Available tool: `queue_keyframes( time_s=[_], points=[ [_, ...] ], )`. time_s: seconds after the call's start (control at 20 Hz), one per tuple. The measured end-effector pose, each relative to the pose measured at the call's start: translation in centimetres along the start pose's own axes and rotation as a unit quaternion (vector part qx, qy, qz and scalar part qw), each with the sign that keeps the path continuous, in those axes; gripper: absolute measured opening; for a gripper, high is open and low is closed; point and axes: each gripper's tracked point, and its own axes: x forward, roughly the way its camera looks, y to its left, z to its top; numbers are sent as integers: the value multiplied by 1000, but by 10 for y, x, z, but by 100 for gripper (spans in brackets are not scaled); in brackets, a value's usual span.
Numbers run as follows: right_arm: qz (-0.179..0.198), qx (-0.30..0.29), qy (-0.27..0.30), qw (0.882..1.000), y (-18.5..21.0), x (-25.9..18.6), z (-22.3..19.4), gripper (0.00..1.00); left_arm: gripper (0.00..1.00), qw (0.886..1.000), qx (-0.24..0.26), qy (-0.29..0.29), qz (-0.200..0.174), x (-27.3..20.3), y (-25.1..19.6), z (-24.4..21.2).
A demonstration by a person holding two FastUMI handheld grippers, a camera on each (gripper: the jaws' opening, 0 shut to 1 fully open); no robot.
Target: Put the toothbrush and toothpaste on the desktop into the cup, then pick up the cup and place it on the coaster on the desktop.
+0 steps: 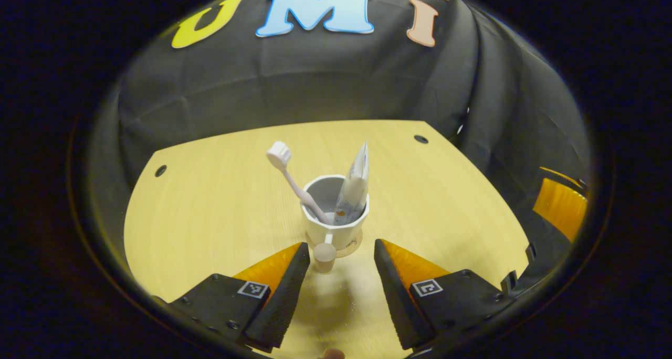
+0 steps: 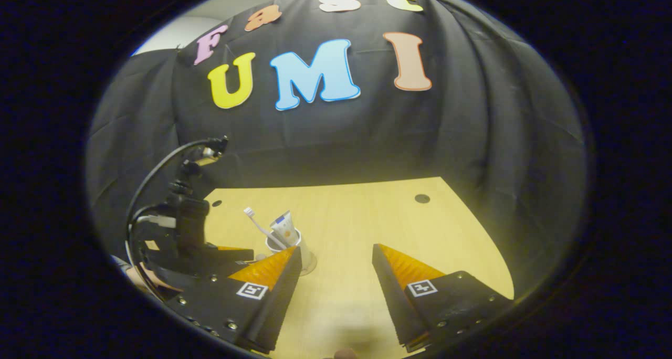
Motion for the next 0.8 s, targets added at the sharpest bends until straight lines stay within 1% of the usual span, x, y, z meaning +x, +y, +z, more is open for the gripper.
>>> queue_keyframes(
  time_s=[0.15, 0.3, 0.35, 0.4, 0.45, 0.5, 0.55, 0.6, 0.65, 0.7, 0.75, 0.8],
  points=[
    [10, -35, -30, 999, 6, -13, 9, 81, 84, 996, -21, -81, 23, -51, 2, 24],
    [13, -55, -48, 997, 12, -23, 14, 81, 84, 986, -32, -155, 49, -95, 11, 38],
    [14, -59, -52, 997, 16, -27, 14, 81, 86, 983, -32, -171, 58, -108, 14, 44],
    [16, -60, -57, 996, 19, -30, 17, 85, 80, 980, -31, -183, 66, -121, 17, 48],
    [14, -60, -64, 996, 21, -34, 19, 89, 87, 978, -29, -194, 75, -131, 20, 50],
    [13, -61, -74, 995, 22, -37, 23, 93, 90, 975, -26, -207, 81, -140, 22, 52],
    [9, -63, -84, 994, 24, -40, 26, 92, 96, 972, -22, -215, 87, -149, 26, 54],
    [3, -67, -91, 994, 24, -42, 29, 92, 96, 971, -20, -223, 90, -158, 30, 55],
    [-2, -72, -98, 993, 26, -44, 31, 92, 92, 969, -20, -228, 91, -164, 32, 54],
    [-4, -77, -104, 992, 27, -45, 33, 92, 92, 968, -23, -235, 90, -168, 32, 55],
    [-6, -80, -109, 991, 30, -47, 35, 92, 96, 967, -26, -240, 87, -171, 32, 54],
    [-8, -83, -114, 990, 32, -48, 37, 92, 96, 965, -28, -247, 88, -172, 35, 55]
  ],
)
